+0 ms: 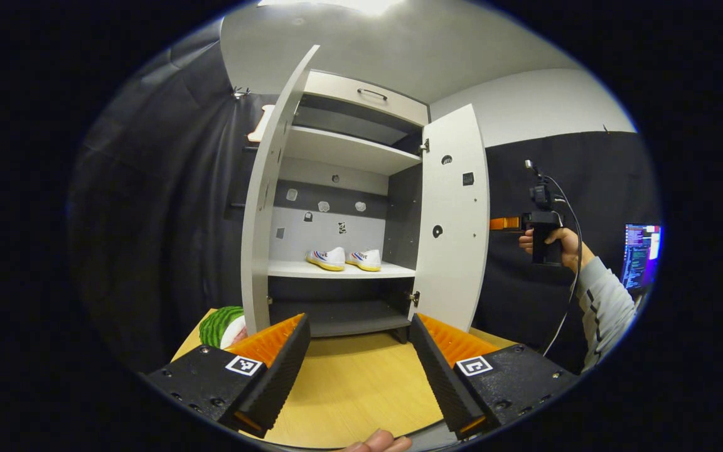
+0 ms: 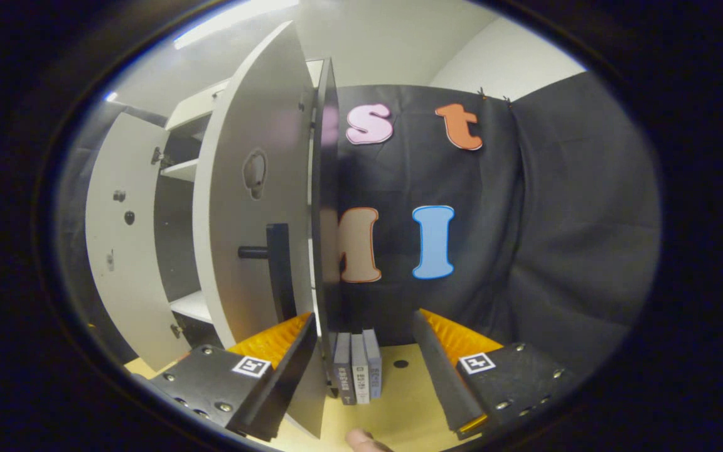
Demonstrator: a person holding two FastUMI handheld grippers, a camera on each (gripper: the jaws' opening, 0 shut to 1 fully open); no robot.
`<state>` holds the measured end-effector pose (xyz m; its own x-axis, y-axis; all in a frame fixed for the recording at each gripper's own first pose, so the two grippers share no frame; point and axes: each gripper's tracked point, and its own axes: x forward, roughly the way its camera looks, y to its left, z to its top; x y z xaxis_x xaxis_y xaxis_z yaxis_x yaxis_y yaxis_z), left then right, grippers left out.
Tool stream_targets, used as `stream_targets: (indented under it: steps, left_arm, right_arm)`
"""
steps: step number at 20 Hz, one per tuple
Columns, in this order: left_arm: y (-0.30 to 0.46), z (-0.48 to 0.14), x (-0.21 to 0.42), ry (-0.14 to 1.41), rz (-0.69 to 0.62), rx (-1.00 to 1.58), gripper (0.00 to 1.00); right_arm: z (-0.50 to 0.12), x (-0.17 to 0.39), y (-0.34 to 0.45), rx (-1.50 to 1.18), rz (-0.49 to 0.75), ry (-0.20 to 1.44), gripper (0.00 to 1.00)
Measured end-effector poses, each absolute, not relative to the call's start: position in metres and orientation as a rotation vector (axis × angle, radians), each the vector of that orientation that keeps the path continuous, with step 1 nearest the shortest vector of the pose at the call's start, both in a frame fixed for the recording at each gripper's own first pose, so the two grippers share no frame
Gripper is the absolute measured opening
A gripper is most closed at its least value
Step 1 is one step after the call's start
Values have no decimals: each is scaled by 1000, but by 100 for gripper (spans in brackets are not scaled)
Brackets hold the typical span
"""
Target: Grab one shoe with the right hand and put it into the shoe cabinet, grab the other shoe with the left hand and put it into the shoe cabinet; then close the right door with the right hand and the left door with the left hand.
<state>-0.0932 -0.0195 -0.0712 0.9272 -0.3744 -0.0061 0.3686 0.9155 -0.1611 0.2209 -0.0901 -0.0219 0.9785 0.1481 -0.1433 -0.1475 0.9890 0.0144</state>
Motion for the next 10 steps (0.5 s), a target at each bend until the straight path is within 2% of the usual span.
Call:
stream_targets:
  steps: [1,2,3,10]
  left_arm:
    - [-19,-71,-95,40,-378,-152,96]
    - [-17,-68,-97,32,-371,-145,96]
    - [-14,-64,-98,21,-360,-140,96]
    - [-12,-61,-108,0,-334,-143,96]
  right_arm:
    - [-23,219,-87,-3,148,147,90]
    - [-22,219,-84,-6,155,142,94]
    - [-23,217,-79,-1,164,144,91]
    - [-24,207,-44,-5,206,143,94]
